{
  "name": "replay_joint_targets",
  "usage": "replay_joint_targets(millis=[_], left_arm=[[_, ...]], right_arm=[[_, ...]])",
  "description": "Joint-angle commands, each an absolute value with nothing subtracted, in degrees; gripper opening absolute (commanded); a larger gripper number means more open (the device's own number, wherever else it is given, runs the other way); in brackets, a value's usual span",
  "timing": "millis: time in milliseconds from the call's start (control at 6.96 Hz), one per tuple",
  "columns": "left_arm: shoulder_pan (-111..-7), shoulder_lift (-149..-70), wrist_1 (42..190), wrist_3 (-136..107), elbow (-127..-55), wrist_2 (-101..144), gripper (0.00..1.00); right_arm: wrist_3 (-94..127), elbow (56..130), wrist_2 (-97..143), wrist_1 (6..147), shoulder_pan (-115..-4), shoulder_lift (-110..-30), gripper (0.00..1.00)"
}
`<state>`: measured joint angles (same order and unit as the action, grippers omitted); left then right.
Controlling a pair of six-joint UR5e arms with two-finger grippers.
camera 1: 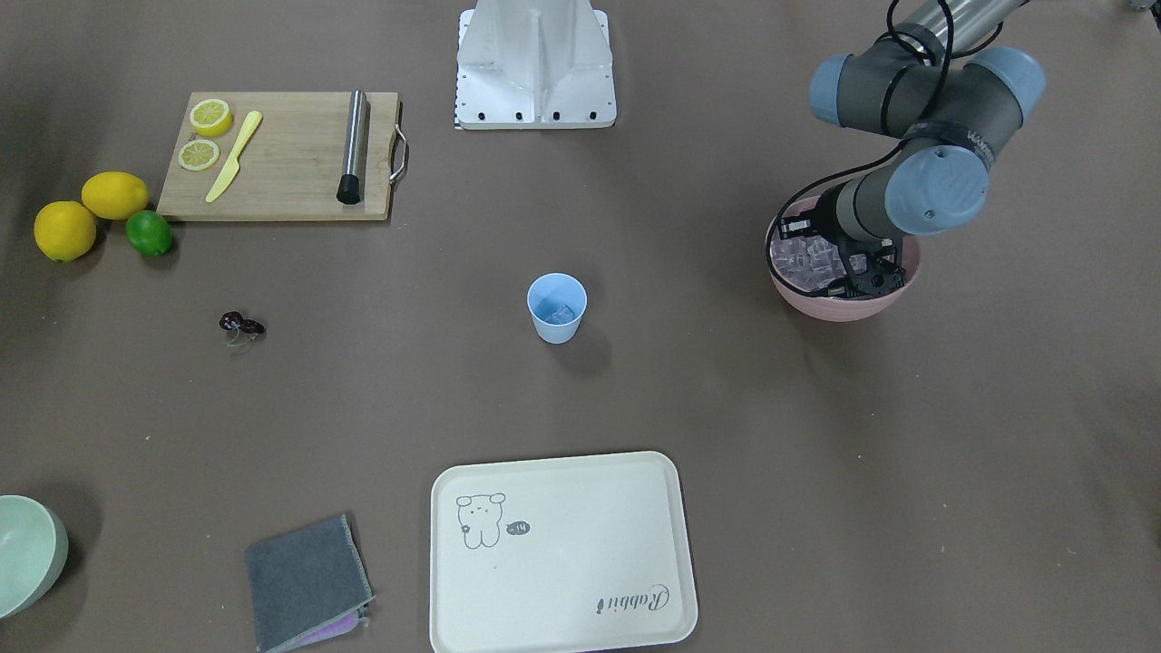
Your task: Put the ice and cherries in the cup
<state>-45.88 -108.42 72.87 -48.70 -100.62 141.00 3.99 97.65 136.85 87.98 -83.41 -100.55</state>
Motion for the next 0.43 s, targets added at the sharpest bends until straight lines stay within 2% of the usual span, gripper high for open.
replay_joint_targets(millis=[0,288], left_arm=[[-46.14,-108.54,72.86,-48.69,-100.72,141.06,0.02],[-46.49,-108.54,72.77,-48.69,-100.81,141.06,0.00]], right_arm=[[3.96,97.65,136.85,87.98,-83.41,-100.46,1.00],[4.04,97.73,136.85,87.98,-83.41,-100.46,1.00]])
